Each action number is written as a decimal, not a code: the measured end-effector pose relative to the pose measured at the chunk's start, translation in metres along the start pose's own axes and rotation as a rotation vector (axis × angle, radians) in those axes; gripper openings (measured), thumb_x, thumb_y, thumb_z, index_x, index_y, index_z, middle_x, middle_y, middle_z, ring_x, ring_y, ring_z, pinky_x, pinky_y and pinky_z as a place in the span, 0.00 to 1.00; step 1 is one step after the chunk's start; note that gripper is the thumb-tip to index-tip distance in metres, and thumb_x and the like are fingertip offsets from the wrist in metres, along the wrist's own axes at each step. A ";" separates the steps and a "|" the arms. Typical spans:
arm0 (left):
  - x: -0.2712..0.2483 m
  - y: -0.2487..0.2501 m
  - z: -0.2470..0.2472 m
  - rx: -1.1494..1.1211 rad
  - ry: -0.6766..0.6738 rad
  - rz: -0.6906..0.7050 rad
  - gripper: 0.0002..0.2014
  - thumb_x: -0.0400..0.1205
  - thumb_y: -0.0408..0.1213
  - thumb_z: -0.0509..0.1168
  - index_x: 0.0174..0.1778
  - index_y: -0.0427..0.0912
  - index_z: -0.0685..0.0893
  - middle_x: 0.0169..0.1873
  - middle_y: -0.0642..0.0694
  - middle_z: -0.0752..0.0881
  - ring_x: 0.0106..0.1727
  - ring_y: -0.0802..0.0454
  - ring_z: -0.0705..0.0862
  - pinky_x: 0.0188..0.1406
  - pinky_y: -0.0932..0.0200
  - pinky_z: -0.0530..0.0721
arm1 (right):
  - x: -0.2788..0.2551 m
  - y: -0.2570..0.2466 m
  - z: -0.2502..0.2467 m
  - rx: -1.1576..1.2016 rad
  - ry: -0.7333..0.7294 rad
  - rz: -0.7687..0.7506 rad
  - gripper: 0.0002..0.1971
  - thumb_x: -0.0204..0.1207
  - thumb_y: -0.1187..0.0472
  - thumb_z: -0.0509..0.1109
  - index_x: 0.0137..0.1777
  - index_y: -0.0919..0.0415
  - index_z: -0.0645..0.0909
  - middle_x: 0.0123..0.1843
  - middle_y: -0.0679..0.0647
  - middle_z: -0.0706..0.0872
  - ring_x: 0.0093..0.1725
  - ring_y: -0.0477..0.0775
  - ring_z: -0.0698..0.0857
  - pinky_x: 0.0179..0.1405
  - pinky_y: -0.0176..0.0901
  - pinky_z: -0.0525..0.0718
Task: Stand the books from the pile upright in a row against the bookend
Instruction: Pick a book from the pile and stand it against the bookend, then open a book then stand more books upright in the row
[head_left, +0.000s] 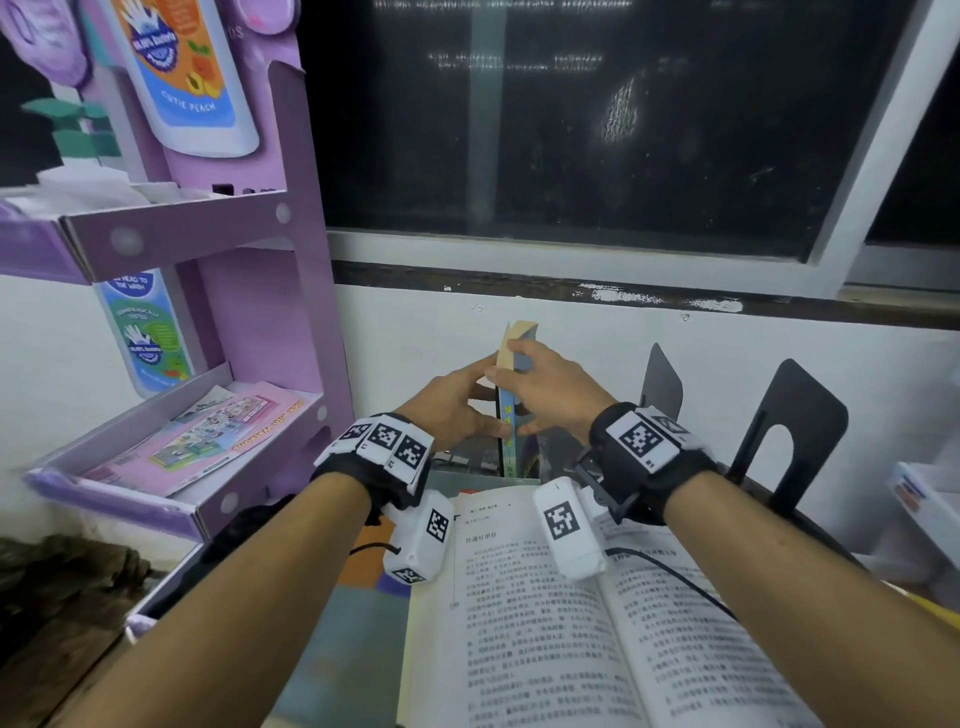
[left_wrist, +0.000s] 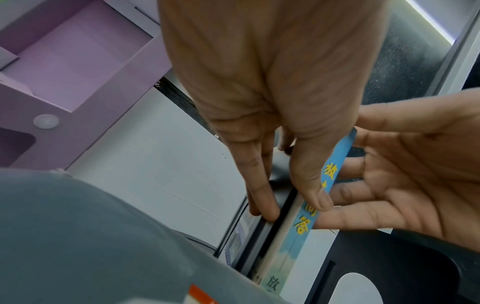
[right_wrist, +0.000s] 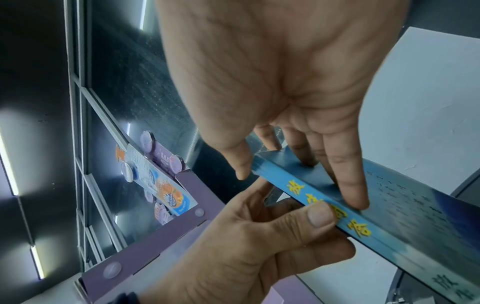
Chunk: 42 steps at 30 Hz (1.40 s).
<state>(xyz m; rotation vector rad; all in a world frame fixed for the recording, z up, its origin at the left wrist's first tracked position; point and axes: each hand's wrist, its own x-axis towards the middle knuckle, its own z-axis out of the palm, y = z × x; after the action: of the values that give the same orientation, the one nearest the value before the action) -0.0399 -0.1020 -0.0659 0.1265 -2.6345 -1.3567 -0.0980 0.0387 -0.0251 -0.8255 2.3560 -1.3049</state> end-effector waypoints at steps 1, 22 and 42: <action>-0.002 0.002 0.001 0.012 0.011 -0.004 0.41 0.73 0.34 0.77 0.78 0.61 0.66 0.62 0.50 0.83 0.65 0.56 0.82 0.64 0.46 0.83 | -0.001 -0.001 -0.001 0.014 0.004 0.012 0.33 0.80 0.49 0.68 0.83 0.49 0.60 0.77 0.58 0.72 0.63 0.63 0.83 0.47 0.59 0.90; -0.060 0.030 0.005 0.132 -0.064 -0.193 0.37 0.80 0.39 0.70 0.82 0.56 0.60 0.64 0.51 0.84 0.56 0.53 0.84 0.52 0.63 0.82 | -0.067 -0.011 -0.013 -0.221 -0.078 0.015 0.36 0.80 0.52 0.68 0.85 0.47 0.55 0.81 0.57 0.66 0.70 0.61 0.76 0.62 0.56 0.84; -0.123 0.053 0.029 0.353 -0.175 -0.368 0.30 0.84 0.49 0.64 0.80 0.46 0.65 0.78 0.47 0.69 0.78 0.47 0.68 0.77 0.53 0.63 | -0.177 0.011 -0.054 -0.636 -0.218 0.128 0.24 0.85 0.48 0.60 0.77 0.58 0.72 0.78 0.53 0.71 0.75 0.56 0.71 0.59 0.41 0.67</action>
<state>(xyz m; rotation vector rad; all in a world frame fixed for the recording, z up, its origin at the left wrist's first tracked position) 0.0756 -0.0292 -0.0535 0.5904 -3.0920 -1.0102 0.0076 0.1894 -0.0054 -0.9040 2.6040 -0.3736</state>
